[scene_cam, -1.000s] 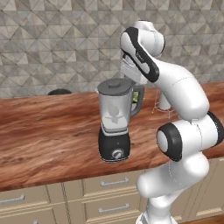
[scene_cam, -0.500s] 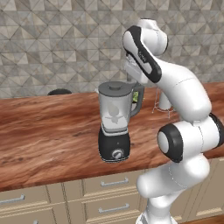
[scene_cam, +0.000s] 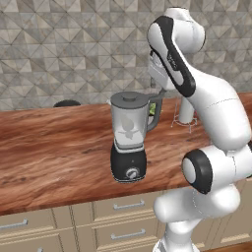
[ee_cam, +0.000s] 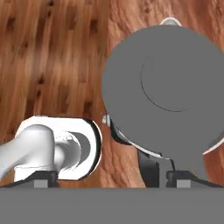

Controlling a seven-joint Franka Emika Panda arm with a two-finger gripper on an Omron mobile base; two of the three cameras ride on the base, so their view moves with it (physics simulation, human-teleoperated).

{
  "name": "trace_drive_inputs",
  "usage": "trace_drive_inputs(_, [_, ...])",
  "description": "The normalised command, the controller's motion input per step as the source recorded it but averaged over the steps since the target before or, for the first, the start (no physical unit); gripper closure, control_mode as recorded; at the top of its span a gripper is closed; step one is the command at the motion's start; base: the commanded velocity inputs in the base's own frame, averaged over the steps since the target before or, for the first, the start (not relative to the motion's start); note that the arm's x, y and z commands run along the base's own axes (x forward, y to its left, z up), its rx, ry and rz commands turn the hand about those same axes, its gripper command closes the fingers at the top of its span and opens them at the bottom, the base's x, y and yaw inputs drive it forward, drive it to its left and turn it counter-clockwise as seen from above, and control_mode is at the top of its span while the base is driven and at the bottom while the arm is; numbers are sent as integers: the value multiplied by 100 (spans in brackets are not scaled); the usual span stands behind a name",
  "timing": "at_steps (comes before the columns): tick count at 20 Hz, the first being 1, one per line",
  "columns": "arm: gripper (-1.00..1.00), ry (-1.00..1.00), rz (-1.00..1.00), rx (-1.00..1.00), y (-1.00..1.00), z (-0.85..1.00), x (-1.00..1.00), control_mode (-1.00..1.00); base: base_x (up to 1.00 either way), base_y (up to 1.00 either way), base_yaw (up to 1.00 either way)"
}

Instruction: Open the blender lid, put the pear in the blender, close the lid, and start the blender.

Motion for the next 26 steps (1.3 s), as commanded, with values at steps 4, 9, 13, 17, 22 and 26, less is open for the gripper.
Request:
trace_drive_inputs(4, [-100, -11, -33, 0, 1, -67, -100, -100, 0, 0, 0])
trace_drive_inputs(9, [-100, -11, -53, 0, 22, -99, -99, -100, 0, 0, 0])
trace_drive_inputs(13, [-100, -8, -69, 0, 52, -89, -60, -100, 0, 0, 0])
trace_drive_inputs(17, [-100, -8, -76, 0, 43, -54, -28, -100, 0, 0, 0])
trace_drive_inputs(22, [-100, -10, -66, 0, 8, -56, -6, -100, 0, 0, 0])
trace_drive_inputs(26, [-100, -24, -58, -4, 10, -31, 0, -100, 0, 0, 0])
